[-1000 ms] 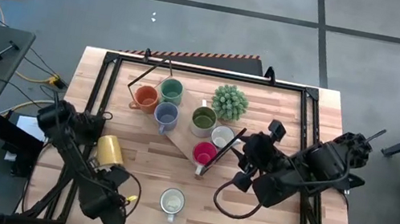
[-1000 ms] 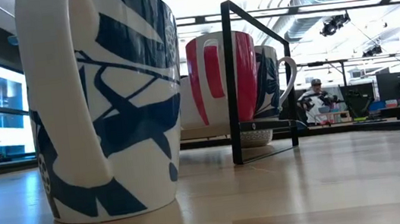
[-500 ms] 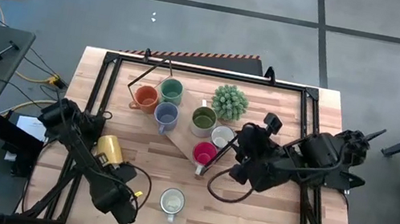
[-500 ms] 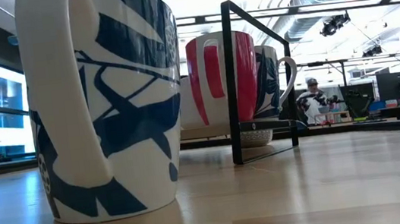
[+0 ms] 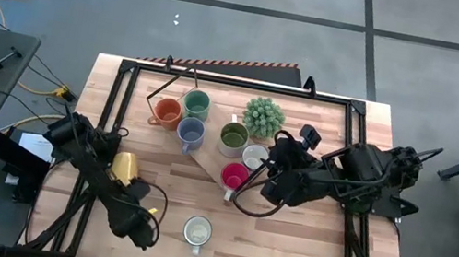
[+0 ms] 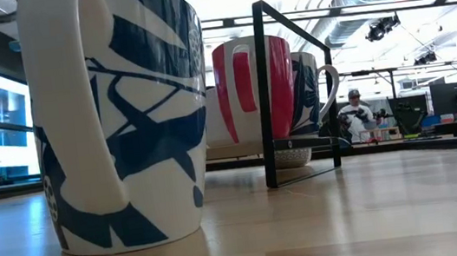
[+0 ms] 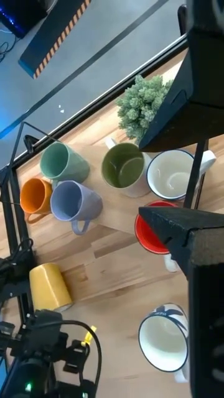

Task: Place coffee mugs
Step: Put the yellow mug on the shelf

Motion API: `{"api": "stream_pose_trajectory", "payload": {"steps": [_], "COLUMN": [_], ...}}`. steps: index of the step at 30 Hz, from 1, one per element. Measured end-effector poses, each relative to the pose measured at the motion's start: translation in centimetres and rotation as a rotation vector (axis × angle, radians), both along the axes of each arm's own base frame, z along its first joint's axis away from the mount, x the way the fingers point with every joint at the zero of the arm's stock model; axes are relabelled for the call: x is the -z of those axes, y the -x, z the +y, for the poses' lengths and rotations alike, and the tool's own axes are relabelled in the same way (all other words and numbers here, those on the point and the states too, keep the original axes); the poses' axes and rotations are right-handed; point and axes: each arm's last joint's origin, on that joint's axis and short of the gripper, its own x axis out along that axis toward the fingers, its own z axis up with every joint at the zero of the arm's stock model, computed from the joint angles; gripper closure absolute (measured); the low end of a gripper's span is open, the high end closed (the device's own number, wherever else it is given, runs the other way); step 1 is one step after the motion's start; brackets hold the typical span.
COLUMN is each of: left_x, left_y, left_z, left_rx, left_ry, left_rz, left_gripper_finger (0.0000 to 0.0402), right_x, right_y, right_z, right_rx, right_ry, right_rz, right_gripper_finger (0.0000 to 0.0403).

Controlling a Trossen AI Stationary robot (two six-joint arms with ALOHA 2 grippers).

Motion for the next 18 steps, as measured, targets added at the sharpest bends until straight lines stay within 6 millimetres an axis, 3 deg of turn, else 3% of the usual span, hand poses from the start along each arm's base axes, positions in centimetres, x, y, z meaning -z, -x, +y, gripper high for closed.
{"api": "stream_pose_trajectory", "payload": {"steps": [8, 12, 15, 18], "left_x": [0.3, -0.4, -1.2, -1.8], "left_y": [-0.1, 0.0, 0.3, 0.6], "left_z": [0.4, 0.6, 0.7, 0.8], "left_rx": [-0.017, -0.031, -0.044, -0.05], "left_ry": [-0.008, -0.012, -0.01, -0.008], "left_rz": [0.011, -0.031, -0.07, -0.102], "left_gripper_finger": [0.0257, 0.0257, 0.0257, 0.0257], "right_x": [0.1, 2.0, 3.7, 5.3], "right_y": [0.0, 0.2, 1.5, 4.0], "right_z": [0.2, 2.4, 3.9, 4.7], "right_rx": [-0.025, -0.095, -0.08, -0.017], "right_ry": [-0.035, 0.033, 0.073, 0.086], "right_rz": [0.016, 0.091, 0.107, 0.063], "right_gripper_finger": [0.0265, 0.0265, 0.0265, 0.0265]}}
